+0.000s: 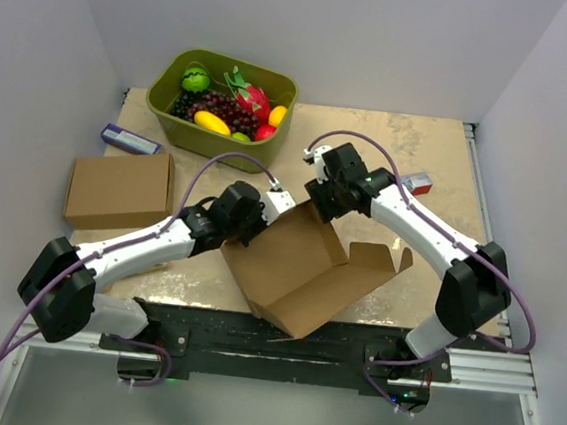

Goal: Fold the paper box

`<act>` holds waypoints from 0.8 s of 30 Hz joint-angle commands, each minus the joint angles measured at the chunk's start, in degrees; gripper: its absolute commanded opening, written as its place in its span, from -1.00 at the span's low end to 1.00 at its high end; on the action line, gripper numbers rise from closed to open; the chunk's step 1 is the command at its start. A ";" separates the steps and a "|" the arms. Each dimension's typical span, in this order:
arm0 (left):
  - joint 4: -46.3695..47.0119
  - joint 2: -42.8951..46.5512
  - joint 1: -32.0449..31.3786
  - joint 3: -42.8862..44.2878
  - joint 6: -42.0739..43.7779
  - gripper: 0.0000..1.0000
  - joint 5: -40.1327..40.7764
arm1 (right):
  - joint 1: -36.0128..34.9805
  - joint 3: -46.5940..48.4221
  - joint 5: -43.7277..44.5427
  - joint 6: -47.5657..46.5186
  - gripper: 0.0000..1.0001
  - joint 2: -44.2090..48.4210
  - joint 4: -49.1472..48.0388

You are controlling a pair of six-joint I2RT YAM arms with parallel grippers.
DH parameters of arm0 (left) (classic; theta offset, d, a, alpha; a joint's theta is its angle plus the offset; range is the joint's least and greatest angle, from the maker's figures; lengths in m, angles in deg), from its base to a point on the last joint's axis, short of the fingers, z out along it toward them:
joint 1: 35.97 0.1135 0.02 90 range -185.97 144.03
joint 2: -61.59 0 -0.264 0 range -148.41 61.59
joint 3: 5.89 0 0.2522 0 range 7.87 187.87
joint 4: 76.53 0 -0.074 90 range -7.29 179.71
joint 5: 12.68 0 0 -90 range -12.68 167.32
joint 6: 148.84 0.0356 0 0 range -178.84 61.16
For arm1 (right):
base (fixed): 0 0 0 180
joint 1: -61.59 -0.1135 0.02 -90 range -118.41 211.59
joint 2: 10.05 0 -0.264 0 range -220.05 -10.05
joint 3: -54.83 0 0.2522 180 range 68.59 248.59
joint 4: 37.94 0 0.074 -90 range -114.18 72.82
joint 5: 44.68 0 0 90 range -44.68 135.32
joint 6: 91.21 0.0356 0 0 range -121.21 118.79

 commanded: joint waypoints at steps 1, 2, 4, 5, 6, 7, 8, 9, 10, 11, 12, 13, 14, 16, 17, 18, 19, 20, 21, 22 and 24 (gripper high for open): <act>0.68 3.10 -0.31 0.20 -0.99 -1.00 2.09 | 0.07 -1.95 -1.98 2.06 0.12 4.77 -1.07; 0.85 3.37 -0.31 0.03 -0.90 -1.00 2.35 | 0.07 -2.31 -2.16 2.06 0.19 5.38 -1.25; 1.29 4.85 -0.48 -0.06 -0.72 -1.00 4.46 | 0.07 -3.10 -2.25 4.43 0.29 7.49 -1.77; 2.25 5.65 -0.48 -0.85 -0.55 -1.00 5.42 | 0.15 -3.28 -2.25 4.87 0.39 8.28 -2.04; 2.96 7.65 -0.66 -1.29 -0.20 -1.00 6.56 | 0.07 -3.45 -2.25 5.22 0.43 10.11 -2.39; 3.57 8.72 -0.66 -1.81 -0.02 -1.00 7.01 | 0.15 -3.80 -2.33 5.66 0.46 11.00 -3.61; 4.97 9.86 -0.75 -2.69 0.33 -1.00 7.45 | 0.07 -3.98 -2.51 5.75 0.53 11.79 -4.14; 5.68 12.13 -0.83 -3.13 0.42 -1.00 8.41 | 0.15 -4.15 -2.51 5.75 0.59 12.67 -4.76; 6.30 13.20 -0.84 -3.66 0.51 -1.00 8.68 | 0.07 -4.24 -2.51 5.32 0.61 13.73 -5.72; 7.78 14.26 -0.84 -4.71 0.94 -1.00 9.03 | 0.15 -4.42 -2.51 4.97 0.63 14.08 -6.25; 8.32 16.01 -0.84 -5.16 1.30 -1.00 8.60 | 0.15 -4.68 -2.42 4.53 0.65 14.44 -6.95; 8.85 16.63 -0.84 -5.86 1.30 -1.00 8.34 | 0.15 -4.77 -2.51 3.65 0.65 14.79 -8.18; 9.11 17.07 -0.84 -6.04 1.39 -1.00 8.16 | 0.07 -4.86 -2.77 3.21 0.66 14.79 -8.89; 8.94 16.82 -0.84 -5.78 1.30 -1.00 8.16 | 0.07 -5.12 -4.26 0.94 0.66 14.79 -10.81; 8.51 16.47 -0.84 -5.51 1.21 -1.00 7.98 | -0.11 -5.47 -4.44 0.49 0.66 14.70 -11.52; 8.15 15.68 -0.84 -5.34 1.21 -1.00 7.63 | -0.02 -6.00 -4.53 0.22 0.66 14.53 -12.40; 7.89 15.50 -0.84 -4.99 1.13 -1.00 7.54 | -0.20 -6.61 -4.79 -0.30 0.66 14.35 -13.28; 7.71 15.32 -0.84 -4.98 1.12 -1.00 7.37 | -0.55 -6.79 -4.71 -0.40 0.65 13.74 -13.64; 7.80 15.15 -0.84 -4.98 1.04 -1.00 7.28 | -0.81 -6.97 -4.62 -0.48 0.65 13.56 -13.90; 7.80 15.06 -0.84 -4.98 1.04 -1.00 7.28 | -0.99 -7.32 -4.19 -0.49 0.64 13.30 -14.51; 7.80 15.15 -0.84 -4.98 0.95 -1.00 7.63 | -1.86 -7.41 -2.26 -0.40 0.62 12.33 -14.43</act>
